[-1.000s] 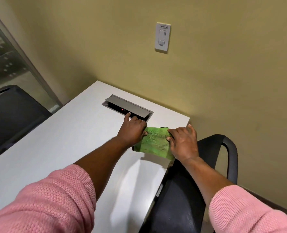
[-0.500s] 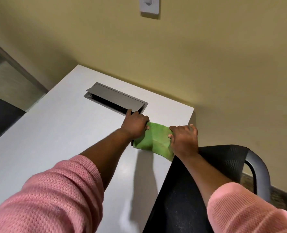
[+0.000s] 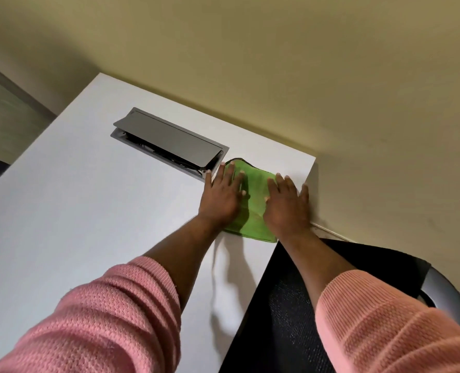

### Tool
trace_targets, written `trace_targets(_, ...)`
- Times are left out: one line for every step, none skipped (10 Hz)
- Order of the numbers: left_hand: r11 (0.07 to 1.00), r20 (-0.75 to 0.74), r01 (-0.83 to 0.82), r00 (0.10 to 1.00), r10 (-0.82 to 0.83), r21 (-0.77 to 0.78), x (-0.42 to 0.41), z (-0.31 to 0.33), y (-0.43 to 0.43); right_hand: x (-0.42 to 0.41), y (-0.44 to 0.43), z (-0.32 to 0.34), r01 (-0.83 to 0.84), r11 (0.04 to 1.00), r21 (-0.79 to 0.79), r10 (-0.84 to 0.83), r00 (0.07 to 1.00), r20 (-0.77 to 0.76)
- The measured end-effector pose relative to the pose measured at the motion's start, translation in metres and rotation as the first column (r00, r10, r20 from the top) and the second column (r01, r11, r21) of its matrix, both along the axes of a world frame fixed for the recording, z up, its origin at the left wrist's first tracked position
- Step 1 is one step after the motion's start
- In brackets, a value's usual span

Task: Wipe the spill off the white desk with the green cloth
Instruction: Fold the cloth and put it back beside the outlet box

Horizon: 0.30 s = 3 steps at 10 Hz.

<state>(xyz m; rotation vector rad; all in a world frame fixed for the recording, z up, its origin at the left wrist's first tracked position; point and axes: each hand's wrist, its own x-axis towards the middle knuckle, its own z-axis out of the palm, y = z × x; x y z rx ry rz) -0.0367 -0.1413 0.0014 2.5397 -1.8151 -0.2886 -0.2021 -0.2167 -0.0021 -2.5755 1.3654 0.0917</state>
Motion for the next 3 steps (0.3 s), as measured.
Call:
trace_targets(0.996,-0.039,-0.041,0.998,0.044,0.074,-0.01,-0.012,0.01,0.003,0.007,-0.008,-0.035,0.998,0.05,0.037,0.999,-0.038)
trace_targets(0.989,-0.061,-0.041,0.997,0.05,0.141,-0.014,-0.018,0.017,0.0,0.012,-0.014,-0.049,0.994,0.097,0.053,0.998,-0.04)
trace_targets(0.992,-0.072,-0.043,0.996,0.052,0.115,-0.012,-0.011,0.02,0.0,0.012,-0.011,-0.046,0.996,0.08,0.05,0.998,-0.044)
